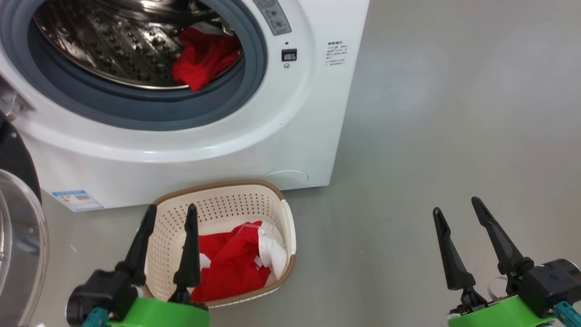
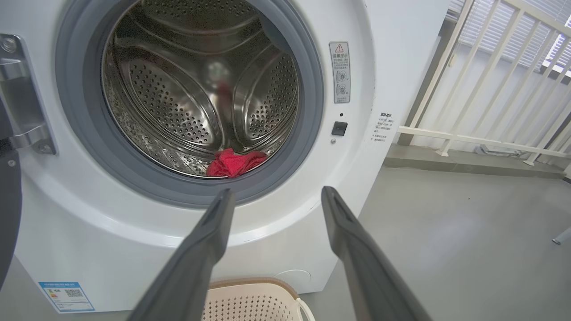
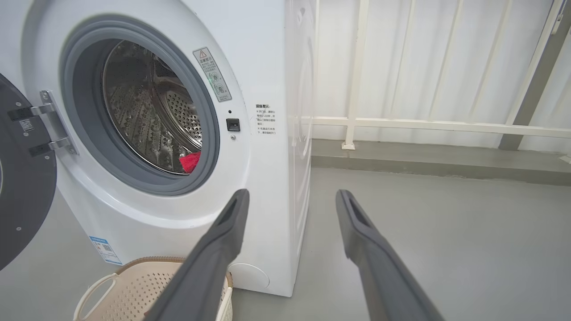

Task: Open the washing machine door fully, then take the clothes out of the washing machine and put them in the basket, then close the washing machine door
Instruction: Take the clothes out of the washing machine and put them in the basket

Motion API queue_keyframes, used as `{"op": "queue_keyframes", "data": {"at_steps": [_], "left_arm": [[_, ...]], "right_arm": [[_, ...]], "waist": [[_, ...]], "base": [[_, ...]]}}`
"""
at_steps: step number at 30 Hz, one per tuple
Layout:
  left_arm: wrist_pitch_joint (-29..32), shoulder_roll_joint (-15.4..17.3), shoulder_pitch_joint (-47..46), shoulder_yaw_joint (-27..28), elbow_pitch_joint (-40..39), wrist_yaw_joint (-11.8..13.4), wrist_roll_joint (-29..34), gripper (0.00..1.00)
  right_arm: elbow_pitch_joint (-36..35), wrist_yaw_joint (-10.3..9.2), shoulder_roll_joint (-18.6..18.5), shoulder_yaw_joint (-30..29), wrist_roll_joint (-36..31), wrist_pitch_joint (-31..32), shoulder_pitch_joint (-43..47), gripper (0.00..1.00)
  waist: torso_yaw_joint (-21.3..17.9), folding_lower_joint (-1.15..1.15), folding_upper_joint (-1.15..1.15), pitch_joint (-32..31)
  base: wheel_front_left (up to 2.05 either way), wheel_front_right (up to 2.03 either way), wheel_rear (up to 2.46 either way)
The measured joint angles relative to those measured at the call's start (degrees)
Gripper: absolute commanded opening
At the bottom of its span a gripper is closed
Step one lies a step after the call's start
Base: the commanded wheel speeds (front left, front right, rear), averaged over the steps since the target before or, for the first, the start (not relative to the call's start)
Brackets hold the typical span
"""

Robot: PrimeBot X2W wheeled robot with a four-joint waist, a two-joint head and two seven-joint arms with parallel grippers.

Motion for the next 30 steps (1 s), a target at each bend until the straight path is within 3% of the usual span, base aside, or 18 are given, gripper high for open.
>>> {"op": "queue_keyframes", "data": {"at_steps": [13, 30], "left_arm": [[0.0, 0.3, 9.6, 2.4, -7.8, 2.8, 5.3, 1.00], [1.3, 0.3, 18.2, 3.4, -11.9, 6.8, 5.3, 1.00]], "right_arm": [[-1.2, 0.00, 0.1, -1.1, -0.7, 0.5, 3.5, 1.00], [-3.5, 0.00, 0.1, -1.7, -1.0, 0.8, 6.7, 1.00]], "waist": [[-1.3, 0.00, 0.00, -3.9], [-2.0, 0.00, 0.00, -6.4]], "base": [[0.00, 0.00, 0.00], [0.00, 0.00, 0.00]]}}
